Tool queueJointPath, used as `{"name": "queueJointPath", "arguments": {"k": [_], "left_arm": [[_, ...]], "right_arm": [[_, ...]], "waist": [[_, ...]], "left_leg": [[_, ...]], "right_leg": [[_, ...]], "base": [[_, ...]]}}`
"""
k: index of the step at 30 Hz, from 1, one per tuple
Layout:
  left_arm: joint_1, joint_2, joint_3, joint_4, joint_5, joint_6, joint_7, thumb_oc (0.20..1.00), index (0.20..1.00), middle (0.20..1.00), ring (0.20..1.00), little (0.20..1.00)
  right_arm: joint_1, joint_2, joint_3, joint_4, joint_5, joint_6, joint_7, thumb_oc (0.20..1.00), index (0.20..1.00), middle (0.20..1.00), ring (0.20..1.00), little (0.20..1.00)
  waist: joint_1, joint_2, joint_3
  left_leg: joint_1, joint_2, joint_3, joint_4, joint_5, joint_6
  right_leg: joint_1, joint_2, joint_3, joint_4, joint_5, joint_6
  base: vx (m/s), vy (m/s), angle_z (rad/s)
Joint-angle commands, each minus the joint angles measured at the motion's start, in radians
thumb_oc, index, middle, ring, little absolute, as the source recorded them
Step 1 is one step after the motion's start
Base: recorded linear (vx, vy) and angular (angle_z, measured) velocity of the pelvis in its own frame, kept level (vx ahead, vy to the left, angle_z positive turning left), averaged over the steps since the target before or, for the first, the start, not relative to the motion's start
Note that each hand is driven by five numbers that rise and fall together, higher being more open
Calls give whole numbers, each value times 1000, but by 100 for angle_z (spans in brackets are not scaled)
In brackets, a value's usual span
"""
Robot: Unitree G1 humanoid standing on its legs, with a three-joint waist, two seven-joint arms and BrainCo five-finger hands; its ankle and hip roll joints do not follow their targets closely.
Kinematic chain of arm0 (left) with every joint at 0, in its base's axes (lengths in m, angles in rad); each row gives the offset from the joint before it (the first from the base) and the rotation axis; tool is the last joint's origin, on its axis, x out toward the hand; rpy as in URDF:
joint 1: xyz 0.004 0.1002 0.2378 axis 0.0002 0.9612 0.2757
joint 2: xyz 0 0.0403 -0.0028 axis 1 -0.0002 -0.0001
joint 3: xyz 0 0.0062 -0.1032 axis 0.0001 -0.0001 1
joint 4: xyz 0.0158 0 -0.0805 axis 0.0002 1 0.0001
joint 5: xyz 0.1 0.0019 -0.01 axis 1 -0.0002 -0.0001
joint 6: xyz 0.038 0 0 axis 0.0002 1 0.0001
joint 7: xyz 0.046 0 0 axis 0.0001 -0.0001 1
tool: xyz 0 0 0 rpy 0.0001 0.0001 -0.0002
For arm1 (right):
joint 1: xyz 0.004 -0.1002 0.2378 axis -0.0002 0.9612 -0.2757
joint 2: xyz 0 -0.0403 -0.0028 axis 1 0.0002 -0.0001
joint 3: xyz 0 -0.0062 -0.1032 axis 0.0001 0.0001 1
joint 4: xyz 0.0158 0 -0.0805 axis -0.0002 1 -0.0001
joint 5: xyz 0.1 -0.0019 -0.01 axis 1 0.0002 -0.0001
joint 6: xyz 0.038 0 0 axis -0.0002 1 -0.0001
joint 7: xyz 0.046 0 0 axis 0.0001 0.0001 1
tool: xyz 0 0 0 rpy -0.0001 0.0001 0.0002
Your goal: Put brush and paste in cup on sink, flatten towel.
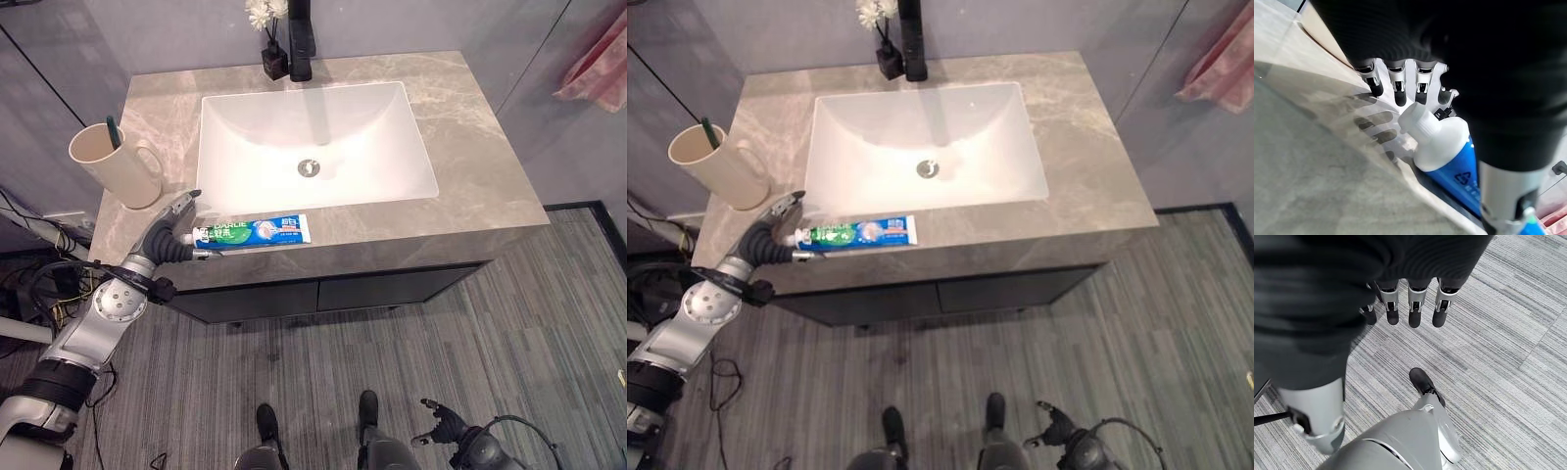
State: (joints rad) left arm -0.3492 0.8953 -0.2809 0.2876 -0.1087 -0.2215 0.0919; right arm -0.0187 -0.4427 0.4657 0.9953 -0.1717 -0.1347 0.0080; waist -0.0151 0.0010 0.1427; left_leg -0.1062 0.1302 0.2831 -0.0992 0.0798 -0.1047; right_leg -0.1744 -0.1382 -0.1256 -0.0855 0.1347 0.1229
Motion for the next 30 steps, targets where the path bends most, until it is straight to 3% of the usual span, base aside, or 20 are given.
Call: {"name": "queueJointPath", "arguments": {"k": [1,2,3,4,5,7,22,30], "left_arm": [[-9,-12,18,-17,20,-18,-15,1000,1000,1000,1000,1000],[-8,-15,17,-11,27,-17,-15,859,859,859,859,859],[-8,-20,13,-8,34,-18,-15,580,580,580,580,580],[-8,-26,6,-6,43,-17,-16,536,536,536,536,536],[-7,-32,2,-4,51,-18,-16,344,344,344,344,344],[-1,-54,-19,8,75,-13,-24,213,213,213,213,213],[37,-143,-41,94,118,2,-39,219,219,219,219,219],[52,-141,-11,91,162,-2,-17,200,200,200,200,200]], "right_arm": [[-1,-11,24,-8,16,-11,4,1000,1000,1000,1000,1000],[0,-12,23,-13,16,-12,5,1000,1000,1000,1000,1000],[0,-11,23,-11,16,-12,3,1000,1000,1000,1000,1000],[-1,-11,21,-7,16,-12,0,1000,1000,1000,1000,1000],[-1,-10,21,-8,16,-12,1,1000,1000,1000,1000,1000],[3,-10,14,0,18,-12,-5,1000,1000,1000,1000,1000],[12,4,-27,102,26,3,-13,1000,1000,1000,1000,1000],[11,18,-111,158,95,8,-29,1000,1000,1000,1000,1000]], "waist": [[-3,-26,-12],[-4,-26,-13],[-3,-25,-14],[-4,-26,-16],[-3,-26,-18],[-4,-29,-27],[-5,-42,-97],[-4,-37,-136]], "left_leg": [[-6,5,-73,12,12,-23],[-5,5,-72,12,12,-23],[-4,5,-72,12,11,-23],[-1,6,-71,12,9,-22],[3,6,-71,12,8,-22],[19,9,-71,12,3,-22],[120,25,-55,12,-28,-24],[149,23,-58,12,-34,-21]], "right_leg": [[-13,-99,36,-2,94,102],[-13,-98,36,-2,93,102],[-12,-97,37,-2,93,102],[-10,-97,36,-2,92,102],[-6,-97,36,-2,91,102],[10,-95,35,-2,86,102],[104,-82,38,-2,53,96],[140,-84,32,-2,43,93]], "base": [[0,0,0],[0,0,0],[0,0,0],[0,0,0],[0,0,0],[39,-7,0],[16,-2,-1],[0,0,0]]}}
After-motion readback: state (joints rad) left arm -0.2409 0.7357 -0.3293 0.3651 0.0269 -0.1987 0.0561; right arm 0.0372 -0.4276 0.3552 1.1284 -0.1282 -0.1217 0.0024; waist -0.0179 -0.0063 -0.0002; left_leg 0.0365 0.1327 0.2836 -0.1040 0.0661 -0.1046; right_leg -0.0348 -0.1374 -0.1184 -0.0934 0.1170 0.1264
